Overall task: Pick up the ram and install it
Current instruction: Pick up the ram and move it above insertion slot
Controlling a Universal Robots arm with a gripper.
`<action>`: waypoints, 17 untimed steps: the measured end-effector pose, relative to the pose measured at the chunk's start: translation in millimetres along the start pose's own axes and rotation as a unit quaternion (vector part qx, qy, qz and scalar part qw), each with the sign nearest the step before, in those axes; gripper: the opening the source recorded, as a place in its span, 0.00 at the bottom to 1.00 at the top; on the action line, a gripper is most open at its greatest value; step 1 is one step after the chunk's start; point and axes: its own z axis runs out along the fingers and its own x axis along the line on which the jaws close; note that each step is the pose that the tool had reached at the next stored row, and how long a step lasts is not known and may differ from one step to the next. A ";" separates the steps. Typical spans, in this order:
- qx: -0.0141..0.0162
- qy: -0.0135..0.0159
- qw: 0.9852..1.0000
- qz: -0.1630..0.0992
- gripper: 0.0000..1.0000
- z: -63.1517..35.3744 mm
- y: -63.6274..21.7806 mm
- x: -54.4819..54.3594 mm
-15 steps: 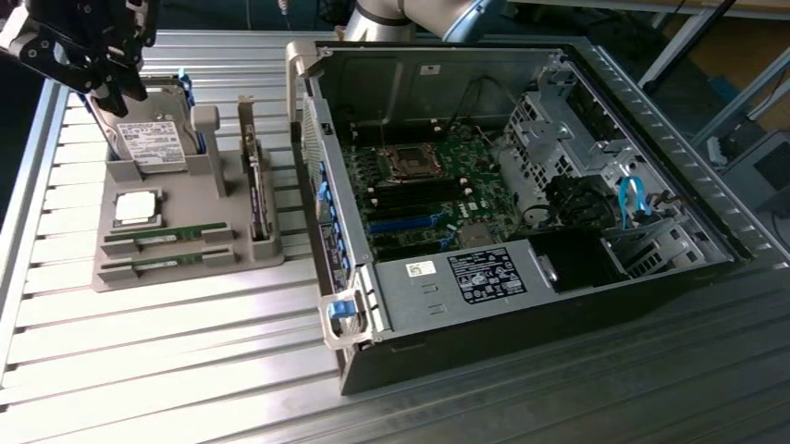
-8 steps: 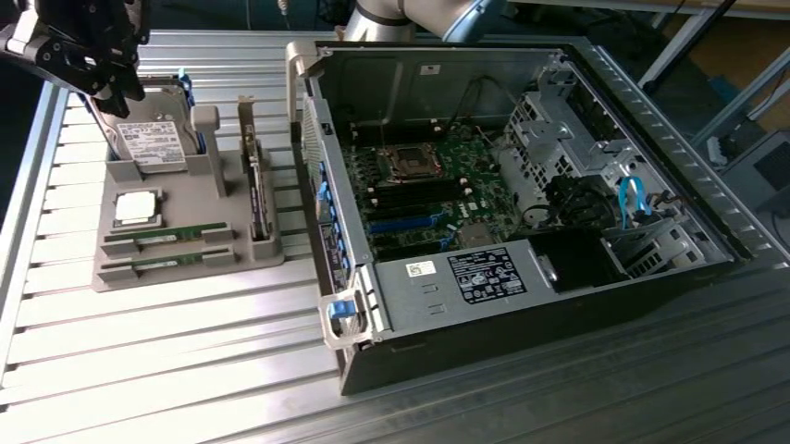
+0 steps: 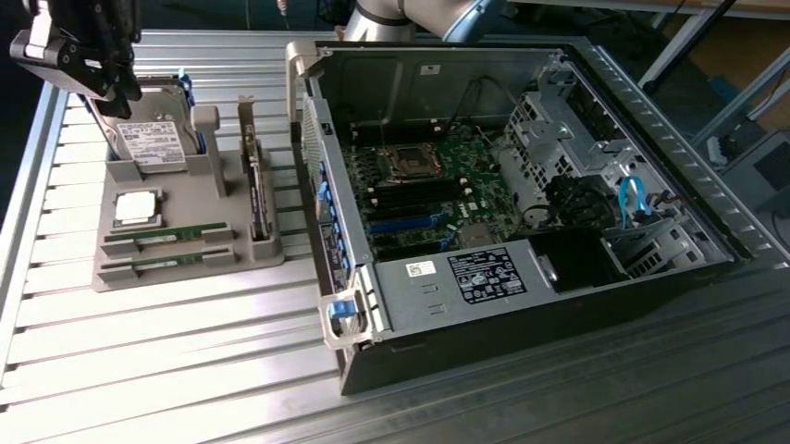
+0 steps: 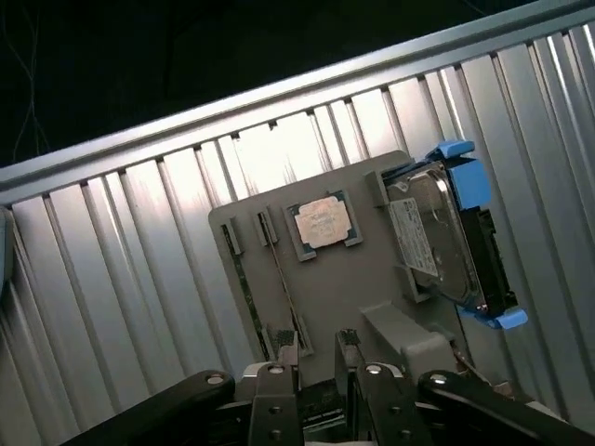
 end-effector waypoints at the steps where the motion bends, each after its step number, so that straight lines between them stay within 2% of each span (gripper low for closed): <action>1: 0.000 0.001 1.000 -0.013 0.30 0.0 0.0 0.0; 6: -0.001 0.003 0.998 -0.060 0.30 0.1 0.0 0.0; 8: -0.002 0.004 0.995 -0.098 0.30 0.3 0.0 0.0; 12: -0.003 0.006 0.990 -0.138 0.30 0.4 0.0 0.0; 14: -0.004 0.007 0.986 -0.165 0.30 0.4 0.0 0.0; 17: -0.004 0.007 0.986 -0.166 0.30 0.5 0.0 0.0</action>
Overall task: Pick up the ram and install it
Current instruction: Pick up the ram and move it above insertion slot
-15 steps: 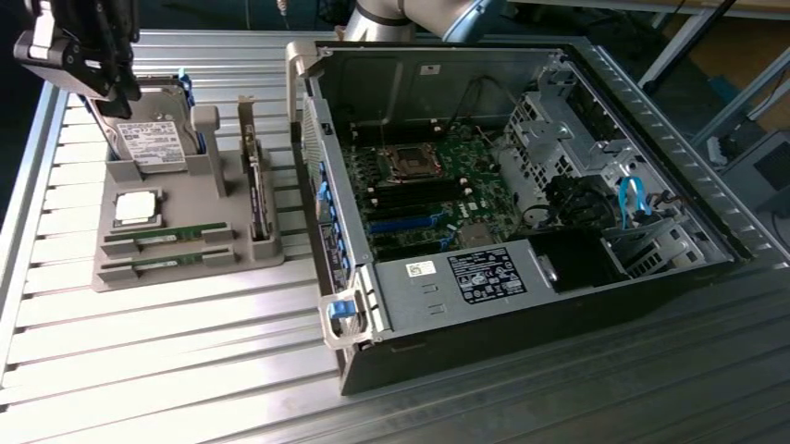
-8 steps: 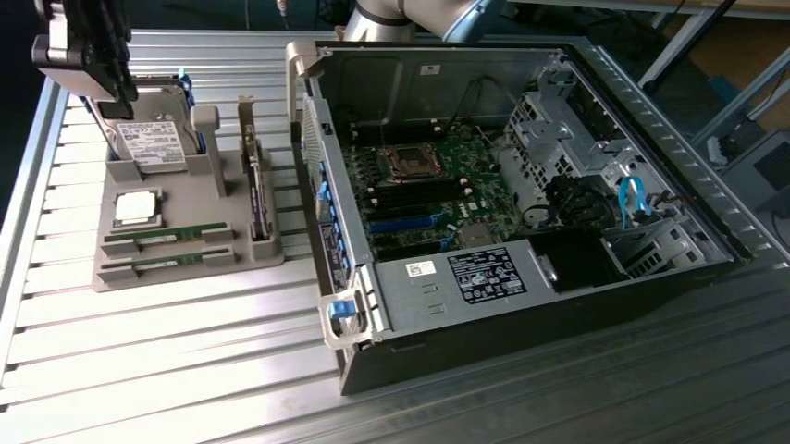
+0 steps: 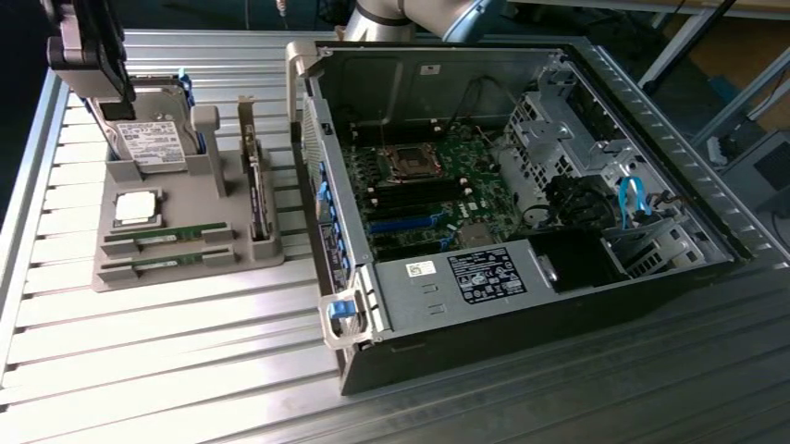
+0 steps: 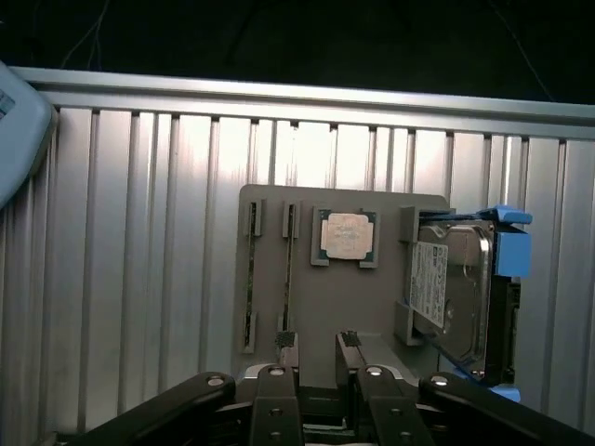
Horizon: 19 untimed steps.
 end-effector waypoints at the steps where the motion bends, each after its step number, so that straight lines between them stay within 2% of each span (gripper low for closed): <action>1: 0.000 0.000 1.000 0.000 0.30 0.0 0.0 0.0; 9: 0.000 0.000 1.000 0.000 0.30 0.8 -0.1 0.0; 19: 0.000 0.000 1.000 -0.001 0.30 26.6 -1.2 0.6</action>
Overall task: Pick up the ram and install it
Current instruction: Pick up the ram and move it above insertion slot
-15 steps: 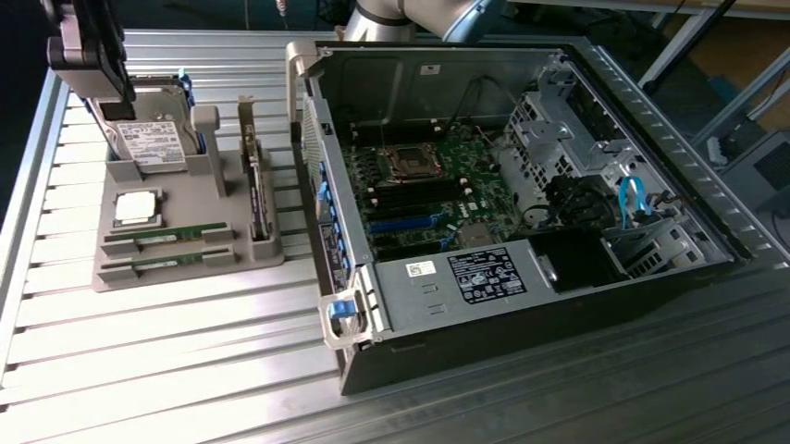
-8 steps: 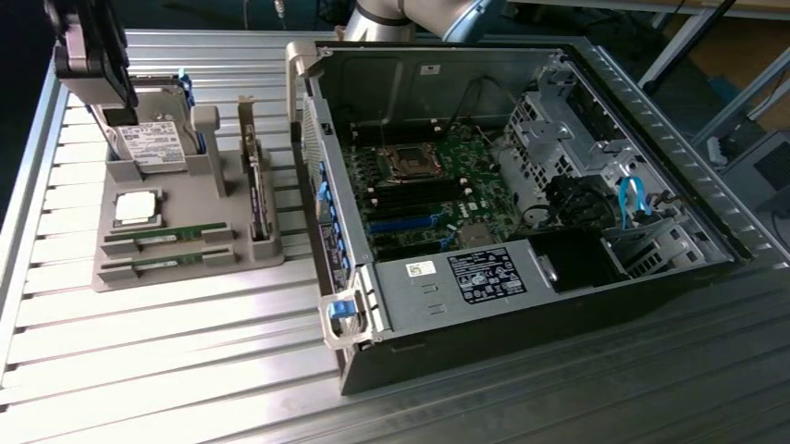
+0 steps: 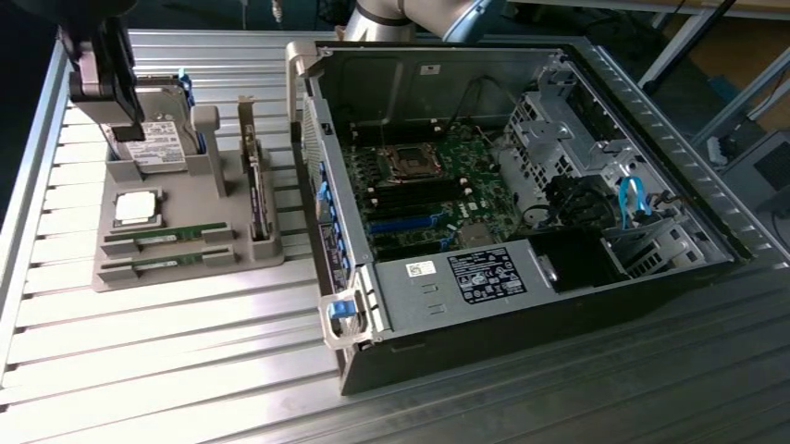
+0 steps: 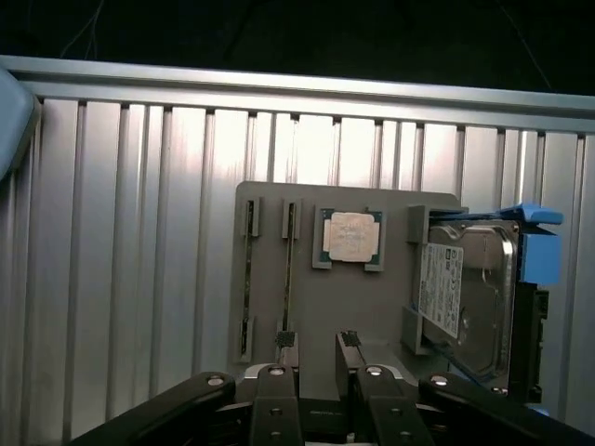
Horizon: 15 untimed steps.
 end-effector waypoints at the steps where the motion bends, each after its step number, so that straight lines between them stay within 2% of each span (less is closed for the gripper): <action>1: 0.000 0.000 1.000 0.000 0.30 1.6 -0.1 0.1; 6: 0.000 0.000 1.000 -0.001 0.30 10.5 -0.5 0.3; 10: 0.000 0.000 1.000 -0.001 0.30 24.6 -1.0 0.6; 15: 0.000 0.000 1.000 -0.002 0.30 34.2 -1.3 0.8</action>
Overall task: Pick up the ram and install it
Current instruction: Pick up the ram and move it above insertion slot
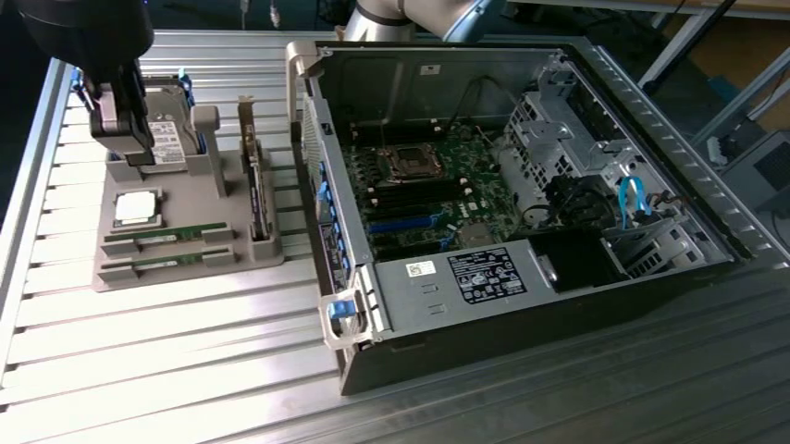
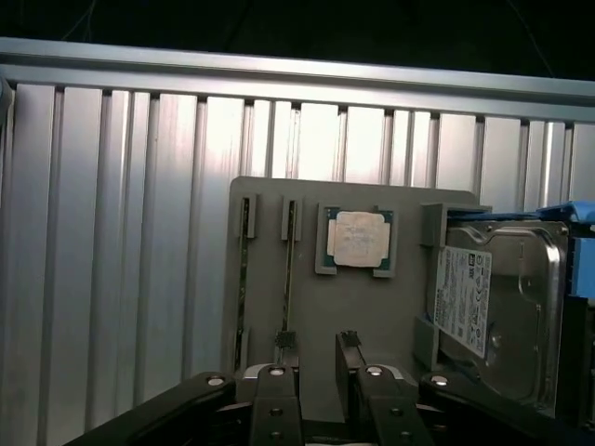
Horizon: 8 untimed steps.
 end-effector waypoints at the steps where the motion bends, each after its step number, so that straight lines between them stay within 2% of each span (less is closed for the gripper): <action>1: 0.000 0.000 1.000 0.000 0.30 1.9 -0.1 0.0; 8: 0.000 0.000 1.000 -0.002 0.30 17.0 -0.6 0.4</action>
